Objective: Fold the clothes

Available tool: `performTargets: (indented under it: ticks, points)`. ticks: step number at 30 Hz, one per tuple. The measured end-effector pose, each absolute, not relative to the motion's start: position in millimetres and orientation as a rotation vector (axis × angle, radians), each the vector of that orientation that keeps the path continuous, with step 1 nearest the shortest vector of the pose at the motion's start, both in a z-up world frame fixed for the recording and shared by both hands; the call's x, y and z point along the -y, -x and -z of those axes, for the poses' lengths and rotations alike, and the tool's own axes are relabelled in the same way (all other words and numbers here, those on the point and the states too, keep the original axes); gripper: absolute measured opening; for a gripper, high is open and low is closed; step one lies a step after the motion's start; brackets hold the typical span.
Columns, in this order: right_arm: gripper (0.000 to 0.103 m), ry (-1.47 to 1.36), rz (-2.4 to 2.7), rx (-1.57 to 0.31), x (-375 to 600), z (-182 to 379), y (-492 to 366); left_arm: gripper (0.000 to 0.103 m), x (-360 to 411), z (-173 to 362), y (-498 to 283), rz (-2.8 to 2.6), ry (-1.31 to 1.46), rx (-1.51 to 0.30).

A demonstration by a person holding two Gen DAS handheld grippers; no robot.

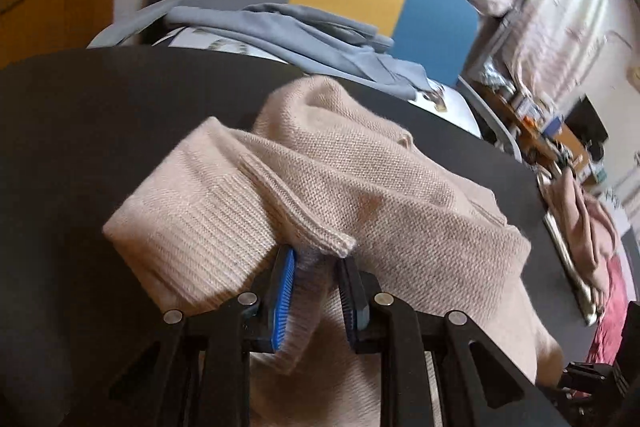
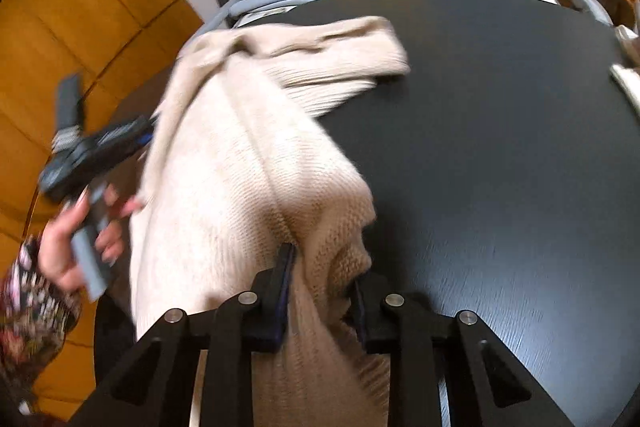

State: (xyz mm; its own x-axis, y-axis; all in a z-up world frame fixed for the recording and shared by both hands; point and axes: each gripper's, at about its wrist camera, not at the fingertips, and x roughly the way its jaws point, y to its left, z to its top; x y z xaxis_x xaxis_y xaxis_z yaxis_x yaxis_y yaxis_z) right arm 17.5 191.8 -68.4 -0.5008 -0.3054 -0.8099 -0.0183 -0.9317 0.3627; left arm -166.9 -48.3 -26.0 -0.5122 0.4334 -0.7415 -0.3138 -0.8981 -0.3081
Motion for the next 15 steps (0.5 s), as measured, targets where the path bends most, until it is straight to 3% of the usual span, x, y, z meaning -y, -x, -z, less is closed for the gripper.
performTargets:
  ticks: [3, 4, 6, 8, 12, 15]
  points:
    - [0.033, -1.326, 2.574, 0.6, -209, 52, -24, 0.02, 62, 15, 157, -2.393, 1.219, 0.291]
    - [0.037, -1.266, 2.6, 0.658, -217, 45, -27, 0.021, 71, 10, 155, -2.399, 1.199, 0.365]
    - [0.053, -1.282, 2.64, 0.682, -231, 43, -10, 0.021, 88, 3, 150, -2.422, 1.162, 0.493]
    - [0.053, -1.312, 2.678, 0.697, -245, 42, 8, 0.021, 91, 3, 150, -2.436, 1.171, 0.521]
    - [0.053, -1.39, 2.667, 0.695, -250, 60, 56, 0.021, 62, 14, 153, -2.437, 1.234, 0.265]
    - [0.053, -1.395, 2.611, 0.716, -243, 67, 85, 0.021, 49, 28, 159, -2.456, 1.276, 0.17]
